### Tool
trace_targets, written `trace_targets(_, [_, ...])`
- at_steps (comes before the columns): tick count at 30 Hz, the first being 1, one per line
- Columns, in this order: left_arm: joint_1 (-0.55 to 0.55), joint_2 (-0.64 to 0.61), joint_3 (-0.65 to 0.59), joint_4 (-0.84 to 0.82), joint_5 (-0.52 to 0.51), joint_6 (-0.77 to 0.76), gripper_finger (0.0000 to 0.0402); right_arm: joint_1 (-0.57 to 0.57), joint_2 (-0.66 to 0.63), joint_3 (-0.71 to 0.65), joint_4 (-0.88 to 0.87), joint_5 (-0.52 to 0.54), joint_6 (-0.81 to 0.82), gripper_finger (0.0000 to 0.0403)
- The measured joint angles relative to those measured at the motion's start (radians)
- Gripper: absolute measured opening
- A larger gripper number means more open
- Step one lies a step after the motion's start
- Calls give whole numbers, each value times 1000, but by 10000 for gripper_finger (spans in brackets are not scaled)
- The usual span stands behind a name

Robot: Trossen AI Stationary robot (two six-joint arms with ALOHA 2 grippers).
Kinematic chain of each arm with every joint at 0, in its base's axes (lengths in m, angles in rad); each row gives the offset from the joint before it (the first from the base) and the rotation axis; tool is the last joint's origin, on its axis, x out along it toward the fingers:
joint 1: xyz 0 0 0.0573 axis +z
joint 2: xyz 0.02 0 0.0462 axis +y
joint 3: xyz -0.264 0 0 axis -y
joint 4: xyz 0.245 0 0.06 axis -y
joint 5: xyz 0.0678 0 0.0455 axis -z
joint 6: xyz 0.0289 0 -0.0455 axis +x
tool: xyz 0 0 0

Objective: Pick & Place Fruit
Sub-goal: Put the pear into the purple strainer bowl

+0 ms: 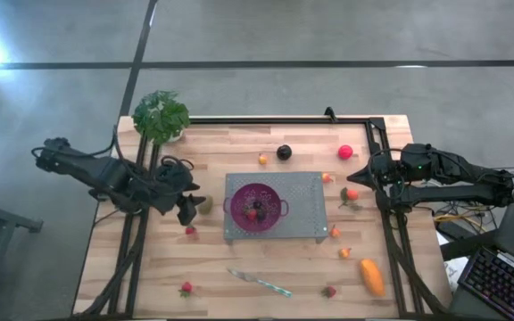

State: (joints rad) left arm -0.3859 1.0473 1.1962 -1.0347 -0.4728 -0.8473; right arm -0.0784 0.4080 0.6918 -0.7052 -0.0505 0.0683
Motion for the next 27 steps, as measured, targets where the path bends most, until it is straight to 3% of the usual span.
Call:
trace_targets(13, [-46,0,-62,31,-3,-18,206,0,0,0,0,0,0,8])
trace_targets(18, [-67,0,-91,51,-66,41,206,0,0,0,0,0,0,8])
trace_targets(22, [-73,0,-132,108,-109,122,206,0,0,0,0,0,1,8])
trace_targets(27, [-86,-9,-214,309,-156,347,206,0,0,0,0,0,1,8])
